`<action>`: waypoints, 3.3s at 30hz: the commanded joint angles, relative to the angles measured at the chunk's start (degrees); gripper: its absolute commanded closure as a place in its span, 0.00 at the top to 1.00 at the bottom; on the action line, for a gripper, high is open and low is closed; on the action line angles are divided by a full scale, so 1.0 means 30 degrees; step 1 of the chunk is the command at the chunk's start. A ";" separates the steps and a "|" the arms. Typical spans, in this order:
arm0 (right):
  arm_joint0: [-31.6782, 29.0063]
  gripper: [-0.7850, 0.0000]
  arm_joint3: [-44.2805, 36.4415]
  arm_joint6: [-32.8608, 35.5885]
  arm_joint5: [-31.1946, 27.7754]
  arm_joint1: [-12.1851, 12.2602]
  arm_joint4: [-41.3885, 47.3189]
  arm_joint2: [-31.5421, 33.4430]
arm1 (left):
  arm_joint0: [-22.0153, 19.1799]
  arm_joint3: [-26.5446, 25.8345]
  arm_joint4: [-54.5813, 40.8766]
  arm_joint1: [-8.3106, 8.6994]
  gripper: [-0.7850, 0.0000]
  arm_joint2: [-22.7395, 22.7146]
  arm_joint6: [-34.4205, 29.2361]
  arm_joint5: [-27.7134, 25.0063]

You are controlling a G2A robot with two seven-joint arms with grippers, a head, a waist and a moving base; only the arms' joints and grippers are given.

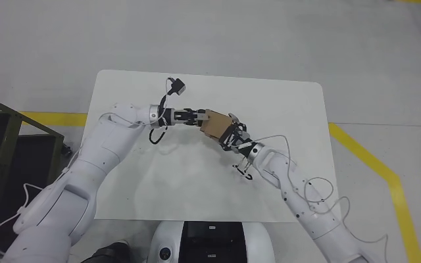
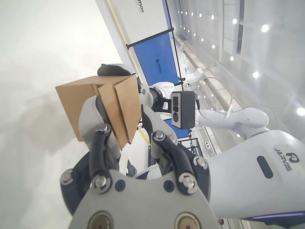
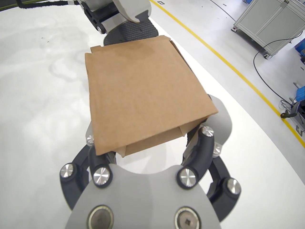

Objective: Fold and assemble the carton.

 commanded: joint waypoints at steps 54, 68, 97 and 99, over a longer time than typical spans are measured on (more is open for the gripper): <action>0.0119 0.60 -0.0004 -0.0925 -0.1596 -0.0123 -0.0631 -0.0442 | -0.0032 -0.0023 0.0049 0.0521 0.10 -0.0533 0.0289 -0.0288; 0.0067 0.56 0.0630 -0.1384 -0.1355 -0.0203 0.0229 -0.0249 | -0.0042 -0.0097 -0.0220 0.0507 0.13 -0.0097 0.0189 -0.0188; -0.0714 1.00 0.0988 -0.2316 -0.3697 0.0474 -0.0145 0.1133 | 0.0669 0.2047 0.0884 0.1115 1.00 -0.1855 0.1411 -0.1408; -0.1228 1.00 0.0410 -0.2747 -0.3831 0.0639 0.0070 0.1656 | 0.0650 0.2166 0.0927 0.1108 1.00 -0.1964 0.1530 -0.1507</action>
